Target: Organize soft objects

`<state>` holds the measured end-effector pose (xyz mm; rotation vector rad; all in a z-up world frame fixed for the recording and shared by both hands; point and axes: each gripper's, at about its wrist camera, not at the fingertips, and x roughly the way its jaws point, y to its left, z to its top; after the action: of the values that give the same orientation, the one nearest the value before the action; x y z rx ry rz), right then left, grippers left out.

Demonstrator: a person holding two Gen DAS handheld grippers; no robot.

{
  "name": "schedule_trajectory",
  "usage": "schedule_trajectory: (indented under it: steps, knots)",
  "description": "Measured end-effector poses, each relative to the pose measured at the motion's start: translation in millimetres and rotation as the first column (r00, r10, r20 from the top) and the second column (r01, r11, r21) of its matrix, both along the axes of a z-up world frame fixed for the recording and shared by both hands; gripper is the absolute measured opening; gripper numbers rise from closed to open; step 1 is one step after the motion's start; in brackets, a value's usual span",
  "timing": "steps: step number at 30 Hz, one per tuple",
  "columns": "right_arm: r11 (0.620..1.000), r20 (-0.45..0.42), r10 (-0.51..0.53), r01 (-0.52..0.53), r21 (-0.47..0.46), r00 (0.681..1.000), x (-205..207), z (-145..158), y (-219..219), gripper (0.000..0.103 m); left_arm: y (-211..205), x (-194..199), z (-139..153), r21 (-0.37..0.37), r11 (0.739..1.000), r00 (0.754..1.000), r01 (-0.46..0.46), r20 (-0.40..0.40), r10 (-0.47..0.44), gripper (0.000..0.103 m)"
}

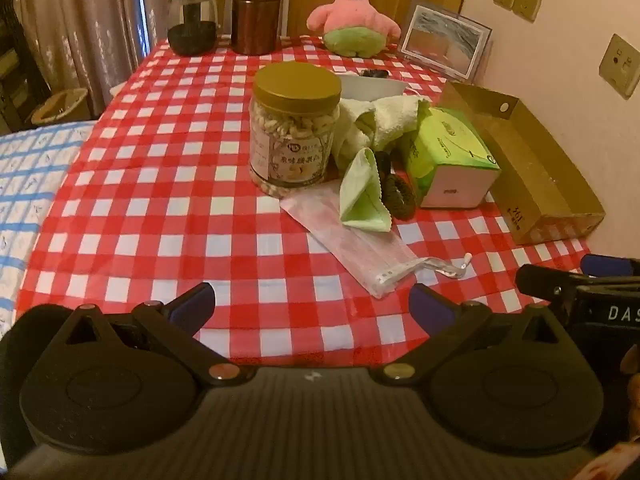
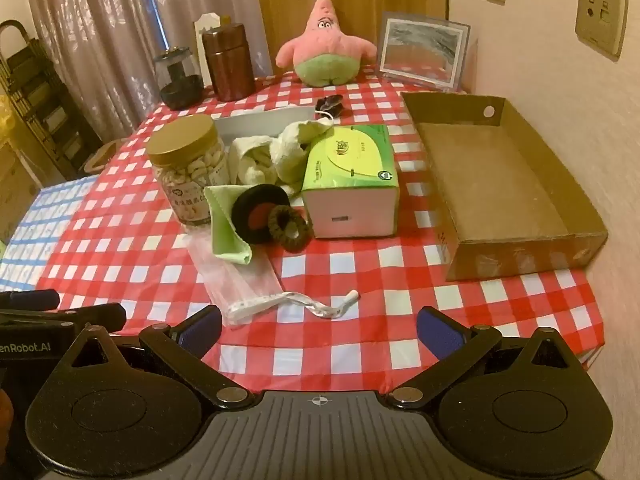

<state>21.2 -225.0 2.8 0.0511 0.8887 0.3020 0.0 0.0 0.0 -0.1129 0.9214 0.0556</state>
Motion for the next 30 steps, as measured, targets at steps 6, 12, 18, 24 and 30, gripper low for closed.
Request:
schedule_trajectory:
  steps: [6, 12, 18, 24, 30]
  knots:
    - [1.0, 0.016, -0.001, 0.001, 0.003, 1.0, -0.4, 0.0, 0.0, 0.103, 9.6, 1.9, 3.1, -0.077, 0.997, 1.0, -0.01, -0.012, 0.01, 0.101]
    - [1.0, 0.014, -0.004, 0.004, 0.002, 1.0, 2.5, 1.7, -1.2, 0.103, 2.6, 1.1, 3.0, -0.049, 0.999, 1.0, -0.007, 0.008, 0.007, 0.1]
    - [1.0, 0.018, -0.005, 0.005, 0.006, 1.0, 1.0, 0.8, -1.0, 0.103, 0.9, -2.6, 5.5, -0.048, 0.999, 1.0, 0.004, 0.011, -0.004, 0.1]
    - [1.0, 0.018, -0.007, 0.006, 0.007, 1.0, -2.0, 3.3, -2.4, 0.103, 0.5, -2.8, 4.9, -0.044, 0.999, 1.0, 0.006, 0.012, -0.005, 0.1]
    - [1.0, 0.02, -0.008, 0.008, 0.007, 1.0, -2.0, 3.7, -2.3, 0.103, 0.7, -3.3, 5.2, -0.047, 0.999, 1.0, 0.008, 0.012, -0.007, 0.1]
